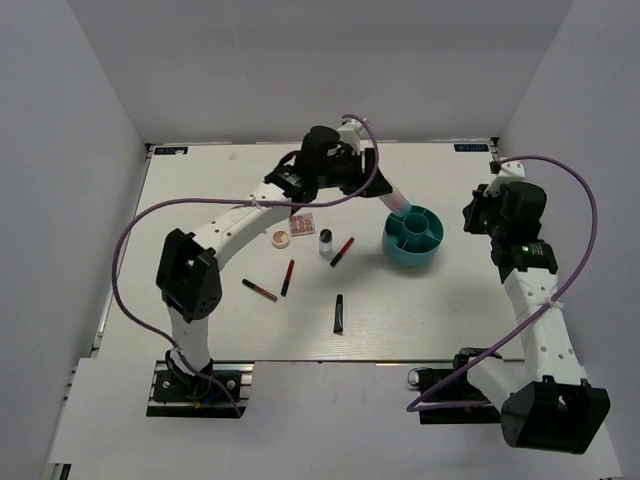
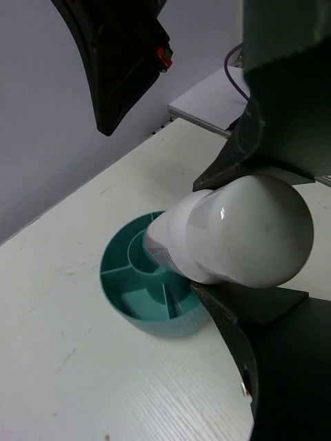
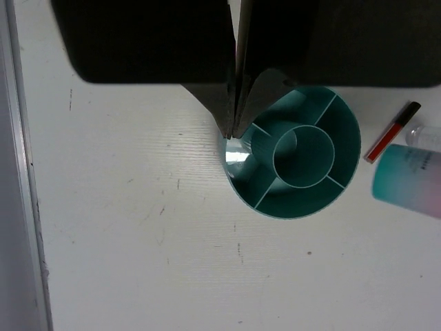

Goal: Organize the makeup

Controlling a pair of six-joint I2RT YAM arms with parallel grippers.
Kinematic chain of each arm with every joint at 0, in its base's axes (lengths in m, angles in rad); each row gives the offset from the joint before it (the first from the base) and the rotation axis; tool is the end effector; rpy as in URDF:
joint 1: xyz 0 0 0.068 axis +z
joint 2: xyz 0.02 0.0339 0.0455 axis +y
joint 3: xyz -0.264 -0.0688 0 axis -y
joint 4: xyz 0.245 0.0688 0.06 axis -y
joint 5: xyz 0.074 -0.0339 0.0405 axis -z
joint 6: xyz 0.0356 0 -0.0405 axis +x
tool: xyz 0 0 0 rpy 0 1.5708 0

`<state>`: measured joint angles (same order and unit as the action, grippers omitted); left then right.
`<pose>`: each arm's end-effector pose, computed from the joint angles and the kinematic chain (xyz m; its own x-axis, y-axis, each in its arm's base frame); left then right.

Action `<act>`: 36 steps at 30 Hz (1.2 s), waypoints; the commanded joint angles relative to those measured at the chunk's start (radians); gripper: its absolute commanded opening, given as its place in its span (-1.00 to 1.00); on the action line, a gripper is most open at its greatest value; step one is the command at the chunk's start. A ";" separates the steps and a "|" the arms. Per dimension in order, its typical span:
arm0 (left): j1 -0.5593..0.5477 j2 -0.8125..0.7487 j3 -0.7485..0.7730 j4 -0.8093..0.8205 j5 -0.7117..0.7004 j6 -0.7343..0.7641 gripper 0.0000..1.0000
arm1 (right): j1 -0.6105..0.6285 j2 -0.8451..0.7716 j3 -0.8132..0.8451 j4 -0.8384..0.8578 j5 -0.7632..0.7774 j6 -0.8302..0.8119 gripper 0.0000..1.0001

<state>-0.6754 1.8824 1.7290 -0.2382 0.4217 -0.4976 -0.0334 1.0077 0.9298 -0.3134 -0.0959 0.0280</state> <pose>0.3426 -0.2931 0.3460 -0.6750 -0.0173 -0.7376 0.6185 0.5318 -0.5785 0.2292 -0.0042 0.3358 -0.3826 0.0407 -0.9230 -0.0445 0.9971 0.0624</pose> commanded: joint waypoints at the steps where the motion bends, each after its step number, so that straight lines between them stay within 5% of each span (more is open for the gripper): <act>1: -0.045 0.000 0.090 0.098 -0.017 0.004 -1.00 | -0.034 -0.041 -0.028 0.002 -0.004 0.041 -1.00; 18: -0.150 0.201 0.245 0.047 -0.190 0.128 -1.00 | -0.076 -0.090 -0.108 0.004 -0.054 0.038 -1.00; 36: -0.187 0.236 0.336 -0.117 -0.239 0.221 -0.88 | -0.085 -0.096 -0.126 0.034 -0.090 0.039 -1.00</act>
<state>-0.8551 2.1296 1.9800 -0.3511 0.1902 -0.3023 -0.1112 0.9279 0.8036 -0.3241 -0.1658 0.0612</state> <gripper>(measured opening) 0.589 0.014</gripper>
